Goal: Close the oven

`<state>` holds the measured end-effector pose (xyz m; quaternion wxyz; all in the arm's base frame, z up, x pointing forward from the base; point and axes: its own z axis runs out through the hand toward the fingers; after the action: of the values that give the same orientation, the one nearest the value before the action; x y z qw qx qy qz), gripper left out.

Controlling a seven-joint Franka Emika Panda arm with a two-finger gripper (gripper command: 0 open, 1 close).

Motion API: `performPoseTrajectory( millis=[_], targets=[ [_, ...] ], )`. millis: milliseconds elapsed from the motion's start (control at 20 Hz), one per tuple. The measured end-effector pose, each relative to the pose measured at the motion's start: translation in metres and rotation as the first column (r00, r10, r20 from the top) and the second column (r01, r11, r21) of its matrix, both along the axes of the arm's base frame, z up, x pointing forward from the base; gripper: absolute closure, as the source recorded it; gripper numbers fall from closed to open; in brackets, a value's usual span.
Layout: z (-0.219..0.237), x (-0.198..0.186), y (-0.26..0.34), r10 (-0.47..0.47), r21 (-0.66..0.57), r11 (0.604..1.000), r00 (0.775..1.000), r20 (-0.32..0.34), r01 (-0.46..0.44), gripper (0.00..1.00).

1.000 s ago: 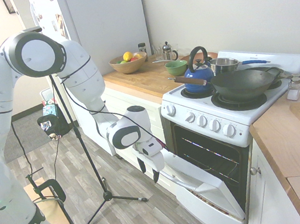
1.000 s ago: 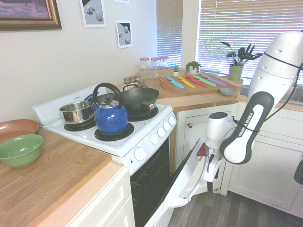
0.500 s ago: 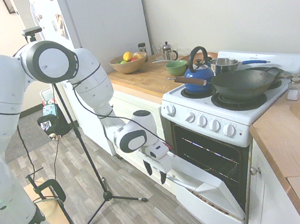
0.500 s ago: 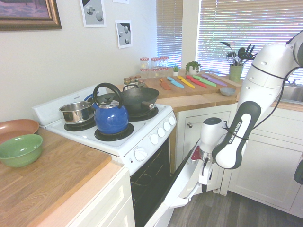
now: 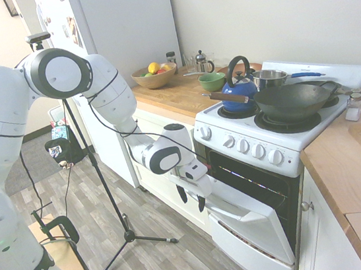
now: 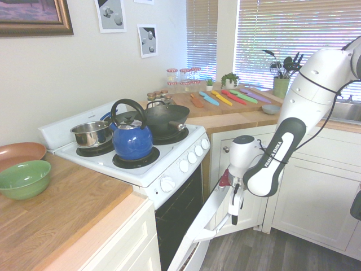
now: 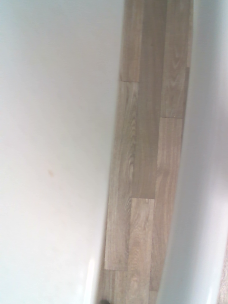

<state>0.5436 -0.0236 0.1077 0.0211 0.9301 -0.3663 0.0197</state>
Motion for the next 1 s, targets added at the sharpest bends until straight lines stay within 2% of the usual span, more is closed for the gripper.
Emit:
performPoseTrajectory(
  millis=[400,800,900,1000],
  targets=[
    [0.018,0.032,0.006,0.041,-0.017,0.999,0.999,-0.008,-0.041,0.0],
    [0.007,0.046,0.015,0.06,-0.023,0.998,0.998,-0.017,-0.061,0.0],
    [0.017,0.049,0.014,0.059,-0.022,0.998,0.998,-0.006,-0.059,0.0],
    [0.041,0.048,0.015,0.054,-0.012,0.998,0.998,-0.026,-0.054,0.0]
  ],
)
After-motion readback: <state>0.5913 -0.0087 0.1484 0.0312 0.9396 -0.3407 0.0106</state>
